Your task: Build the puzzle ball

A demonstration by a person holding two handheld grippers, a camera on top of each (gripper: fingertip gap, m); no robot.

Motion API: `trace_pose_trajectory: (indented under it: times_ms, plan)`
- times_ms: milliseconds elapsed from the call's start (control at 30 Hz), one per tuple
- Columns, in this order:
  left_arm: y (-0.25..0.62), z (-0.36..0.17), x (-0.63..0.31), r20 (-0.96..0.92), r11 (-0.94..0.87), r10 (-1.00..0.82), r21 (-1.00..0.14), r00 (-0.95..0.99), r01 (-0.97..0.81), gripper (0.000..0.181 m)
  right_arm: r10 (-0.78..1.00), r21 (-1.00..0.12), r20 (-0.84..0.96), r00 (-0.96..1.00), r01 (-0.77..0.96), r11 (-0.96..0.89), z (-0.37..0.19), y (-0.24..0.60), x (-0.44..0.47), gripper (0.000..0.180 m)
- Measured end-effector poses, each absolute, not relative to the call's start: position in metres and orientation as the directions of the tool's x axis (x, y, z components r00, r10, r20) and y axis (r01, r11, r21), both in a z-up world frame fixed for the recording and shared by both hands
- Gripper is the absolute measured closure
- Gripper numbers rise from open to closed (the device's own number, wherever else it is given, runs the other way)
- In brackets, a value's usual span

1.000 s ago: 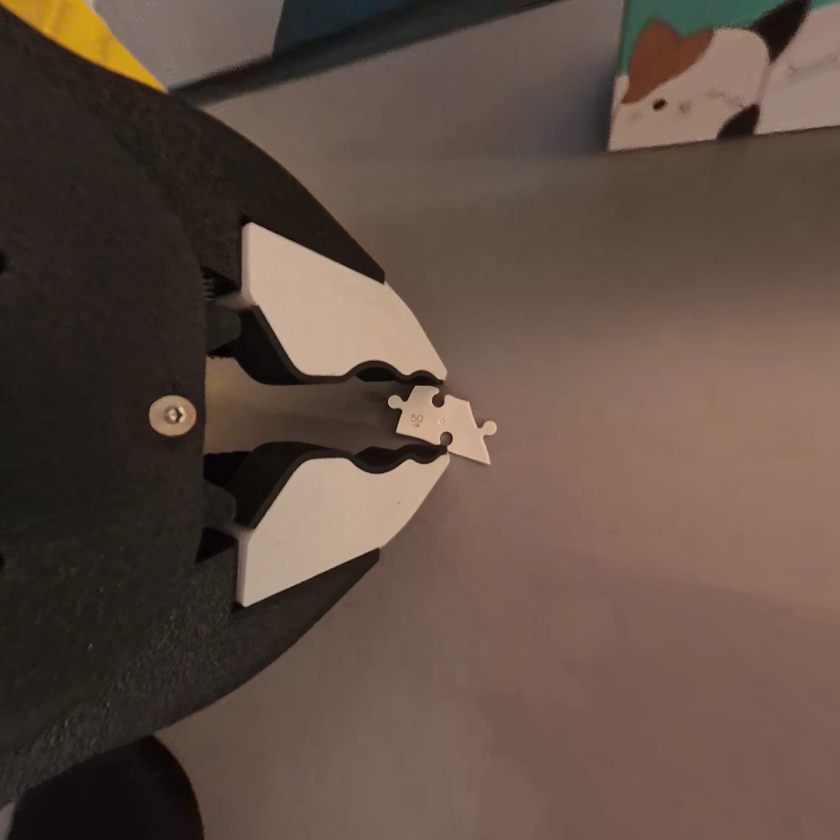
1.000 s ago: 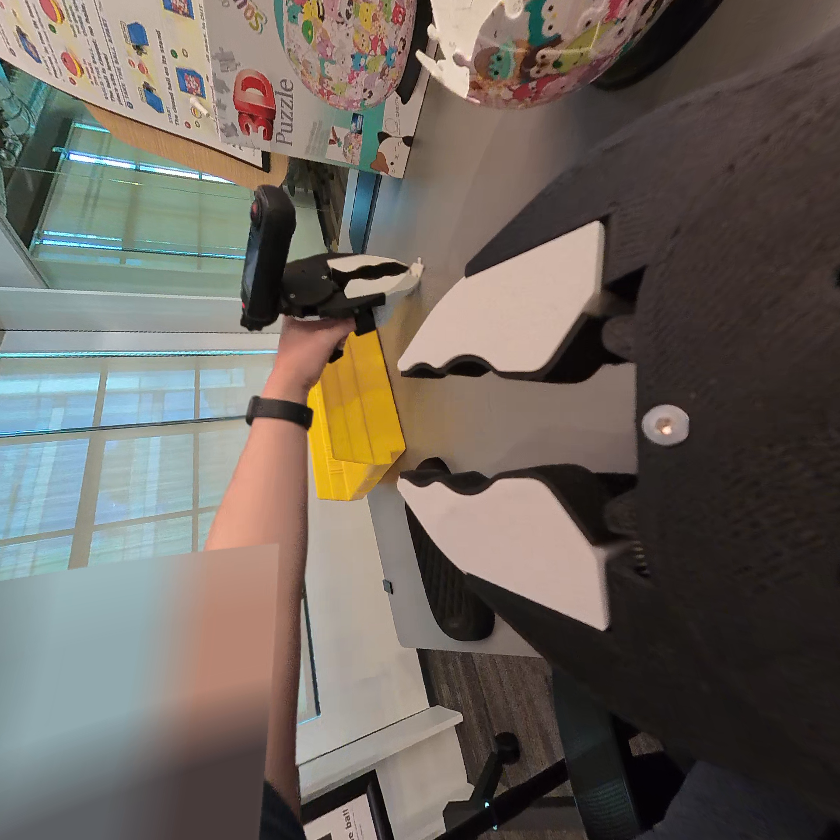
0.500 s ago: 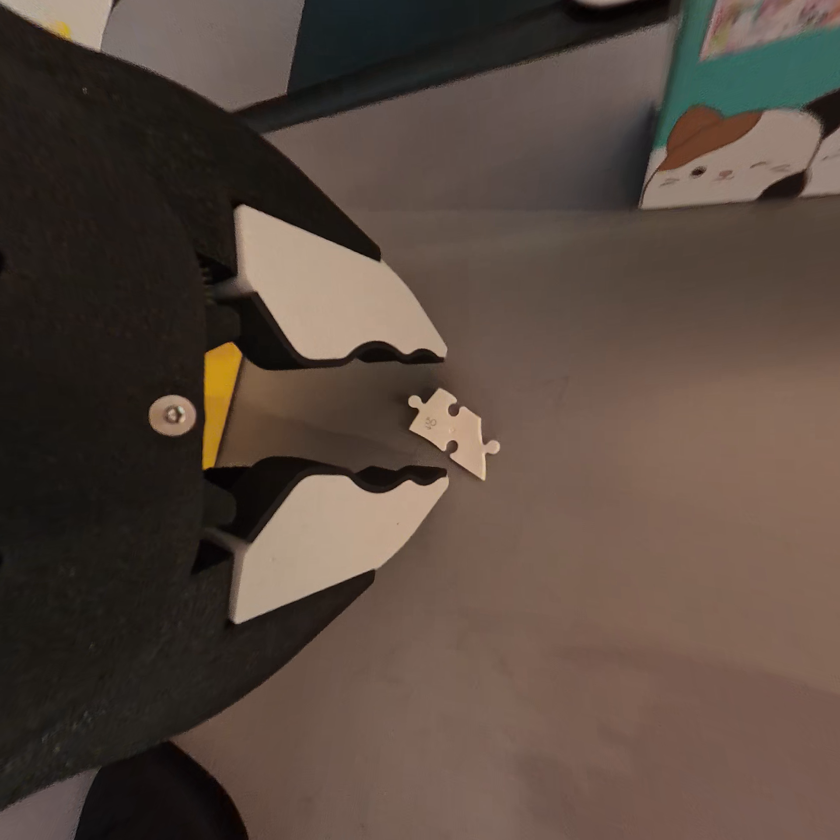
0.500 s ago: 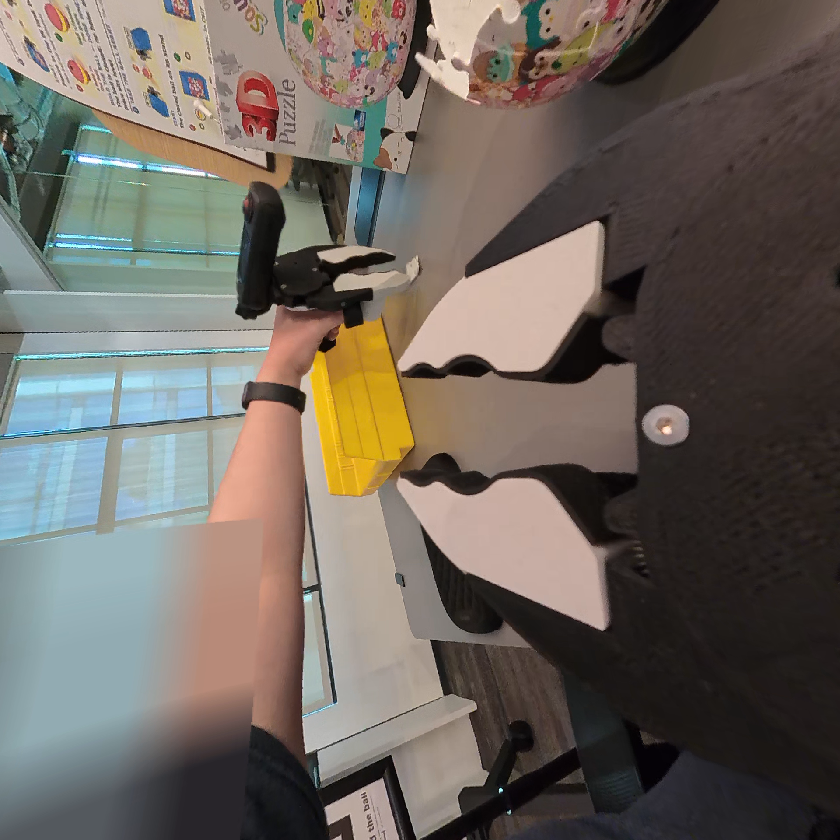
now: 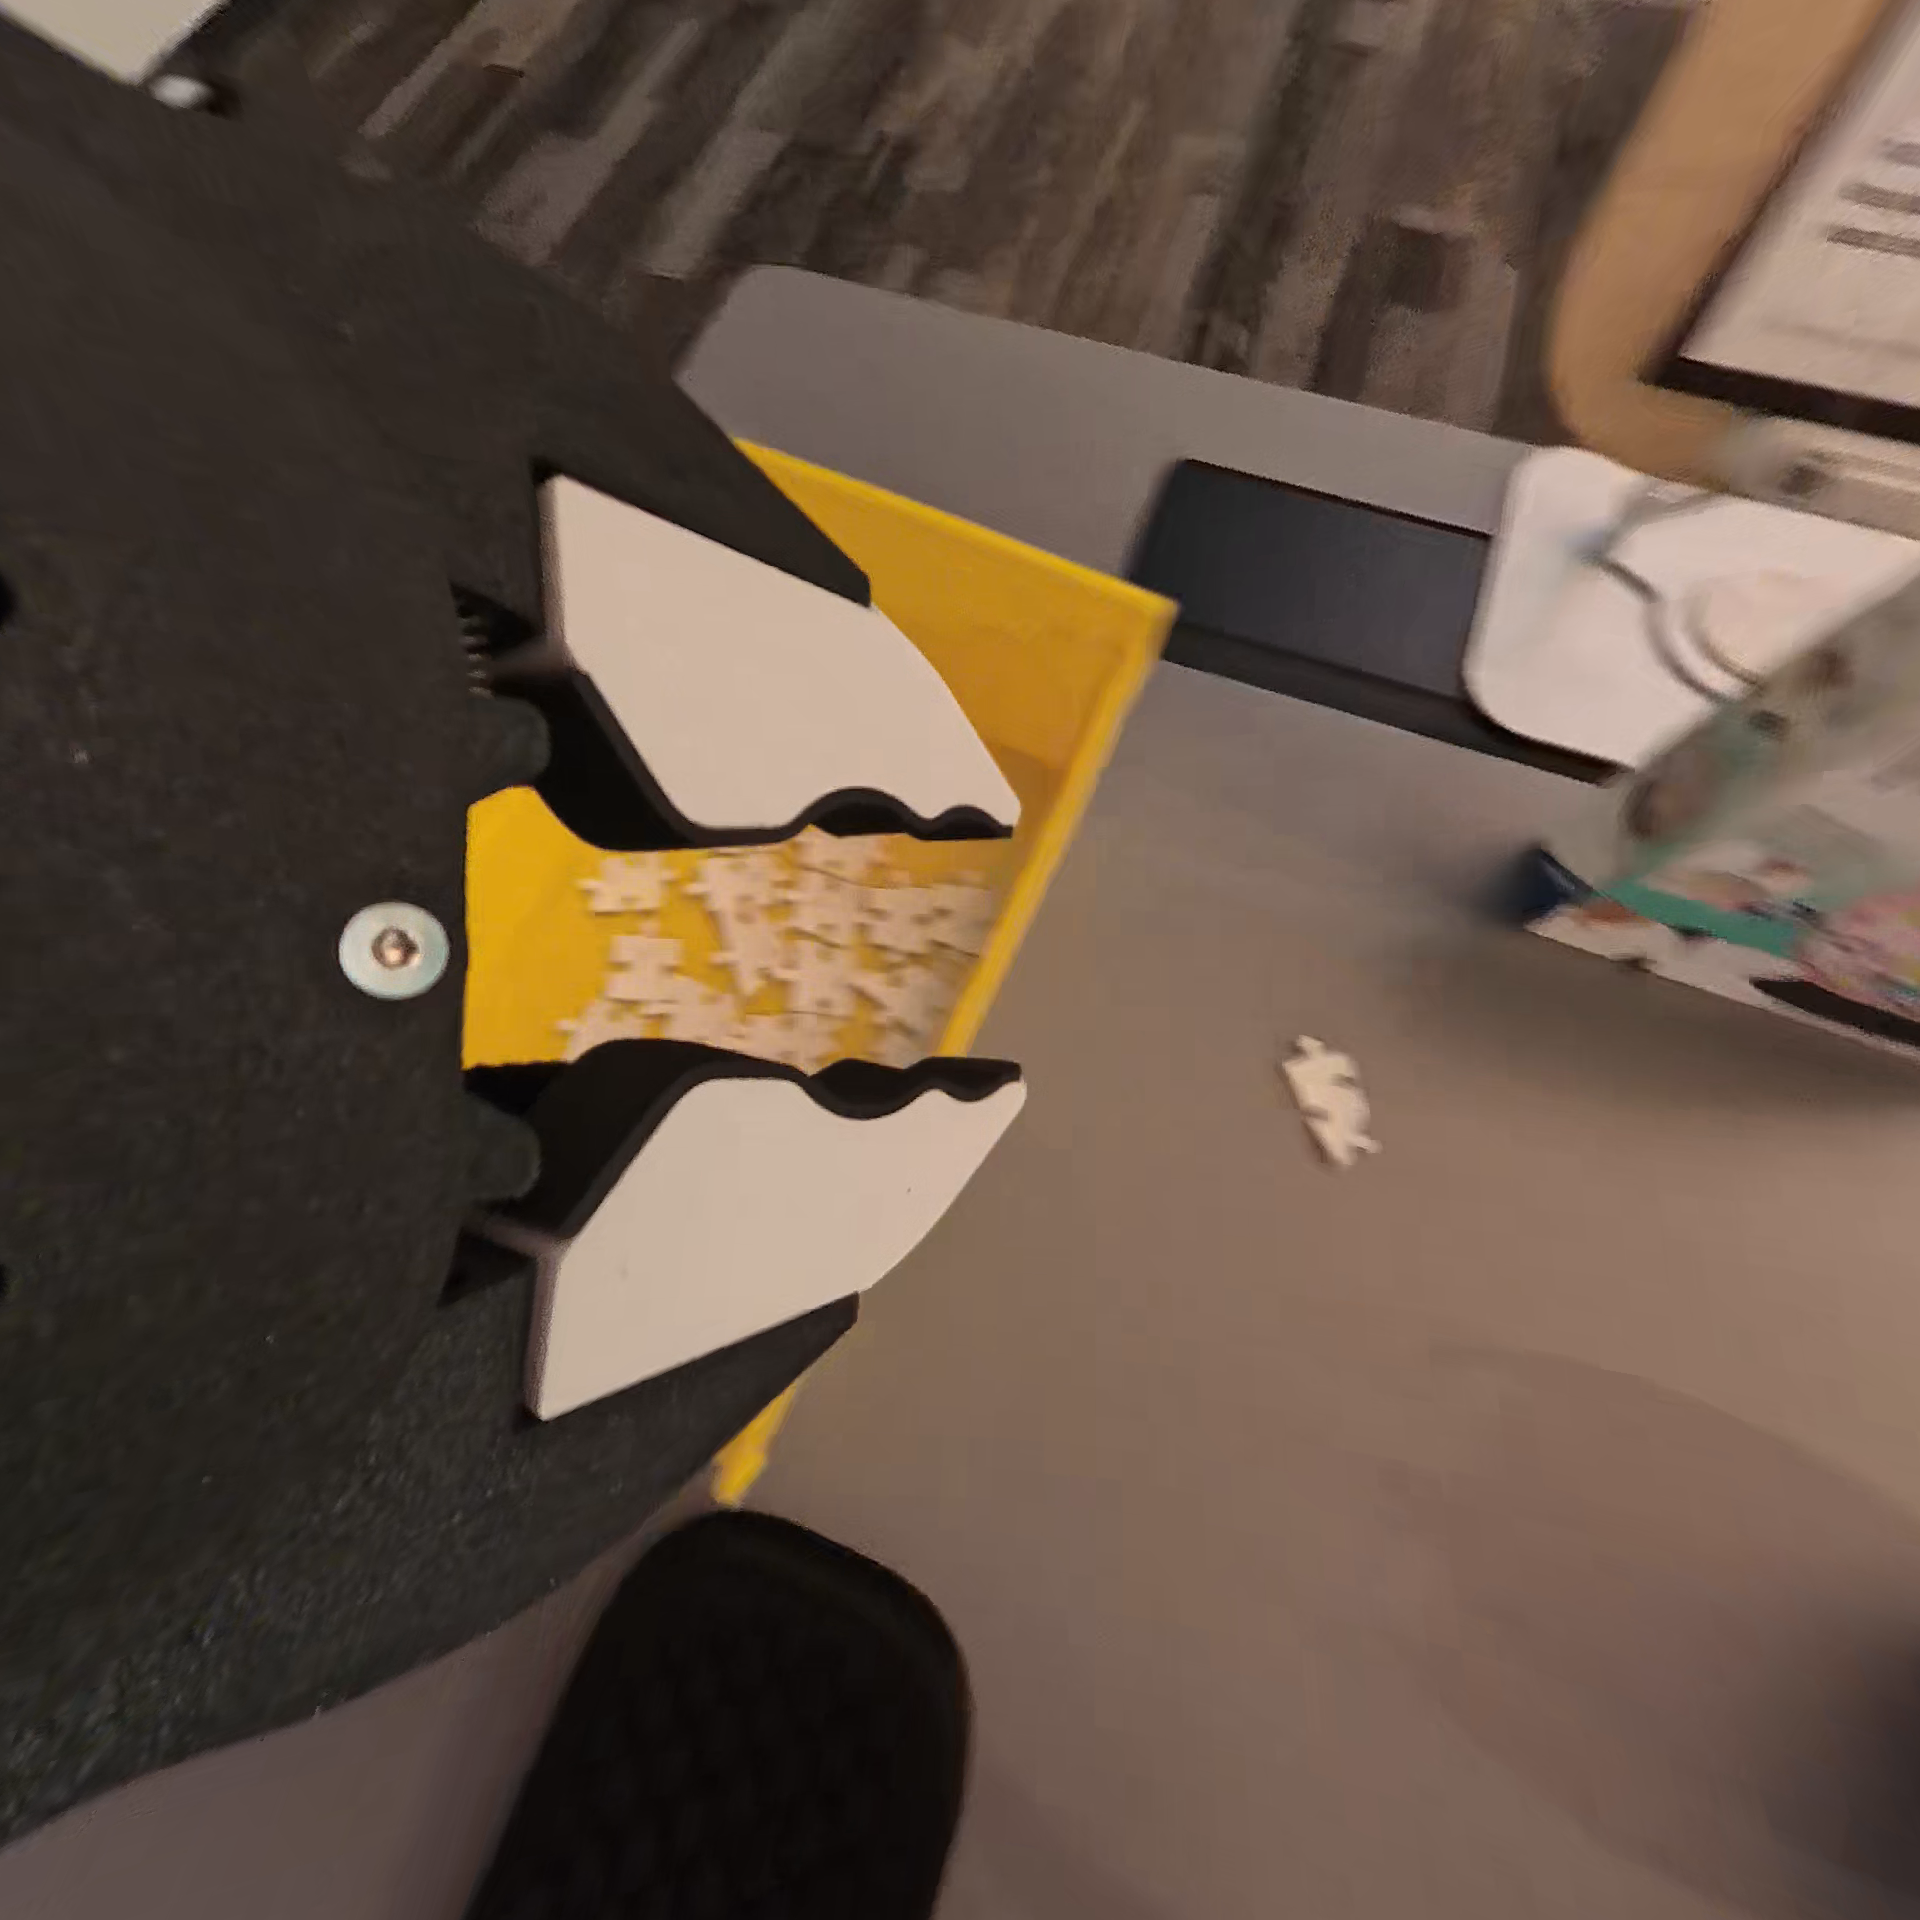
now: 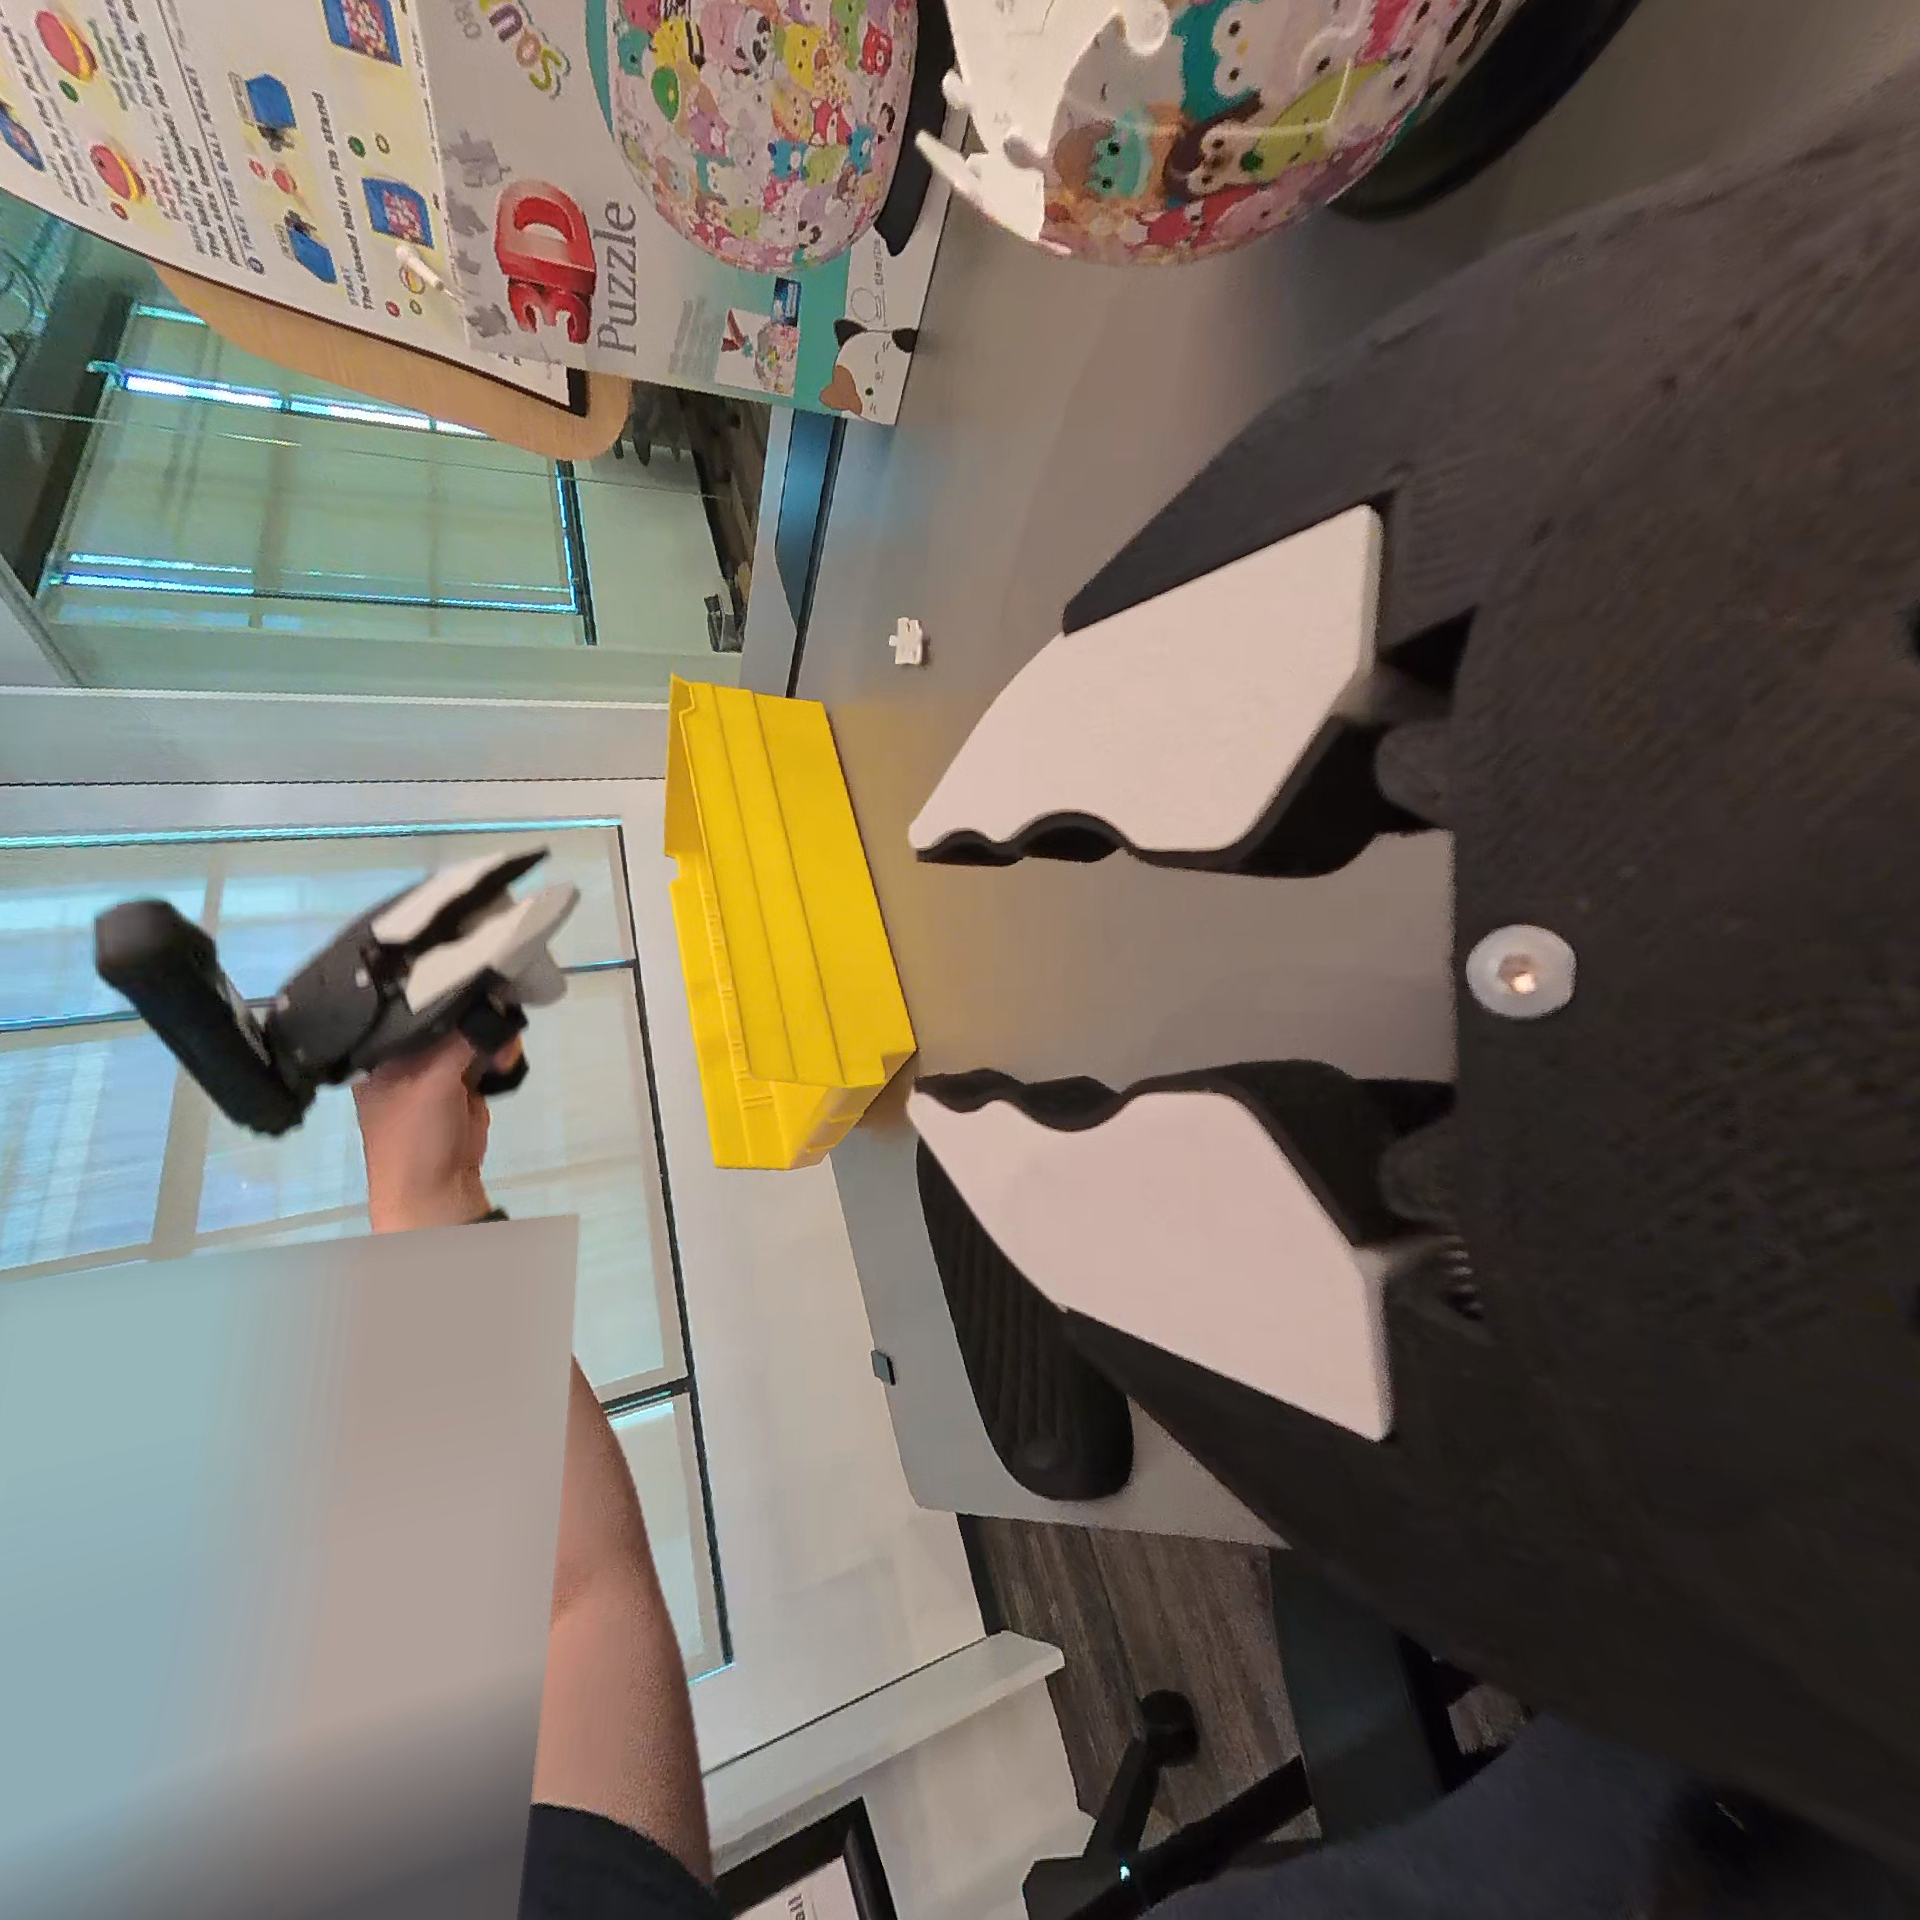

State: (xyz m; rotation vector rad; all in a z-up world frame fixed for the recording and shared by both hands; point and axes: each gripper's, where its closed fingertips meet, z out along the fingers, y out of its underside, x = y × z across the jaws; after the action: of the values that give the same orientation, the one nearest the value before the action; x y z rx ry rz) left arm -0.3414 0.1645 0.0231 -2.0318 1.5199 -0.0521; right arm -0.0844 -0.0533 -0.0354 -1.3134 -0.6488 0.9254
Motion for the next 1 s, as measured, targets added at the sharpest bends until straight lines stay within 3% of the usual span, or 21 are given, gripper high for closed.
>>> trace_pose_trajectory:
  times_ms: [167,300,400,800,1000]
  plan:
    - [0.143,-0.018,-0.434,-0.277,-0.313,-0.864,-0.358,0.42,-0.88,0.139,0.857,-0.991,-0.058,0.511,-0.133,0.012,-0.044,-0.048,-0.097,0.141]
    - [0.141,-0.049,-0.479,-0.302,-0.316,-0.884,-0.173,0.356,-0.933,0.139,0.858,-0.996,0.023,0.514,-0.059,0.062,-0.048,-0.049,-0.109,0.141]
    - [0.146,-0.058,-0.491,-0.295,-0.315,-0.896,-0.106,0.333,-0.943,0.137,0.847,-0.995,0.055,0.528,-0.038,0.089,-0.048,-0.048,-0.111,0.141]
    - [0.166,-0.078,-0.469,-0.274,-0.206,-0.928,-0.192,0.254,-0.96,0.147,0.789,-0.995,-0.014,0.614,-0.087,0.05,-0.047,-0.028,-0.097,0.142]
    - [0.165,-0.097,-0.464,-0.228,-0.163,-0.953,-0.178,0.201,-0.971,0.147,0.786,-0.995,-0.015,0.618,-0.083,0.047,-0.047,-0.027,-0.097,0.142]
